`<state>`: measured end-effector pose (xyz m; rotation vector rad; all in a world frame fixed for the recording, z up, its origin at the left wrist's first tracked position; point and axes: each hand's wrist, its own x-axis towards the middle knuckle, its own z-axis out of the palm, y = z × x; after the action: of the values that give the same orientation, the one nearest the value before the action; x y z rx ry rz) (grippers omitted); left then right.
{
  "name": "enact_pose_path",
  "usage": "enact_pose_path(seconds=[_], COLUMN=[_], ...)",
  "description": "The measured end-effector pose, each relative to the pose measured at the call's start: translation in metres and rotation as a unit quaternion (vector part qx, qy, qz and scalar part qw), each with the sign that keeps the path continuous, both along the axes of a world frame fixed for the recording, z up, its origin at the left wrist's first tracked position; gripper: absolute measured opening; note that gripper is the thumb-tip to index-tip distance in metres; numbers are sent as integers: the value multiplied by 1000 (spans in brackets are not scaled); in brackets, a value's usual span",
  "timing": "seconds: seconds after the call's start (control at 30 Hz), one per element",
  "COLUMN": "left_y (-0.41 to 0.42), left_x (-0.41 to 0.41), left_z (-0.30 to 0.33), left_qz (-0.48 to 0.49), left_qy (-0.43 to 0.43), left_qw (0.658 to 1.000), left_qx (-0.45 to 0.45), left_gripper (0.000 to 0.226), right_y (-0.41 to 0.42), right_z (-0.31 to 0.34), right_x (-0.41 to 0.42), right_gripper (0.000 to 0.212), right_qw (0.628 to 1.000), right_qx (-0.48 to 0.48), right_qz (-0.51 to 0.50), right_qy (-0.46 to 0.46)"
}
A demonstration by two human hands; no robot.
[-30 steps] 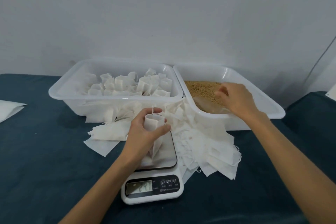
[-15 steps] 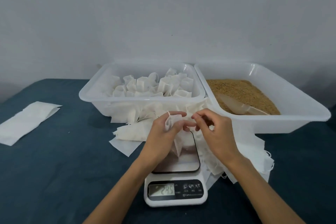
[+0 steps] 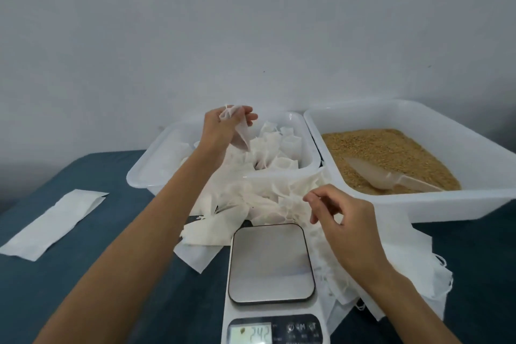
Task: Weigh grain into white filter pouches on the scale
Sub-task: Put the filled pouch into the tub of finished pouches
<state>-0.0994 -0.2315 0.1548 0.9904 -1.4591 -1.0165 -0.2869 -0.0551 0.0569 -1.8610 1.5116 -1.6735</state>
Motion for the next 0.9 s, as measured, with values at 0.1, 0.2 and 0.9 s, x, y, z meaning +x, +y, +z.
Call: enact_pose_path(seconds=[0.1,0.2,0.9], left_y=[-30,-45,99], left_x=[-4,0,52], left_z=[-16,-34,-63], left_qz=[13,37,113], left_qy=[-64,-195,-208], left_qw=[997,978,951], left_qx=[45,59,-197], left_gripper=[21,17,11], right_y=[0,0,3], right_z=[1,1,5], right_x=[-2,-4,-5], right_gripper=[20,20,12], right_qw=[1000,1000,1000], right_qx=[-1,5,6], right_qz=[-3,-5,-11], right_qy=[-9,-21,-16])
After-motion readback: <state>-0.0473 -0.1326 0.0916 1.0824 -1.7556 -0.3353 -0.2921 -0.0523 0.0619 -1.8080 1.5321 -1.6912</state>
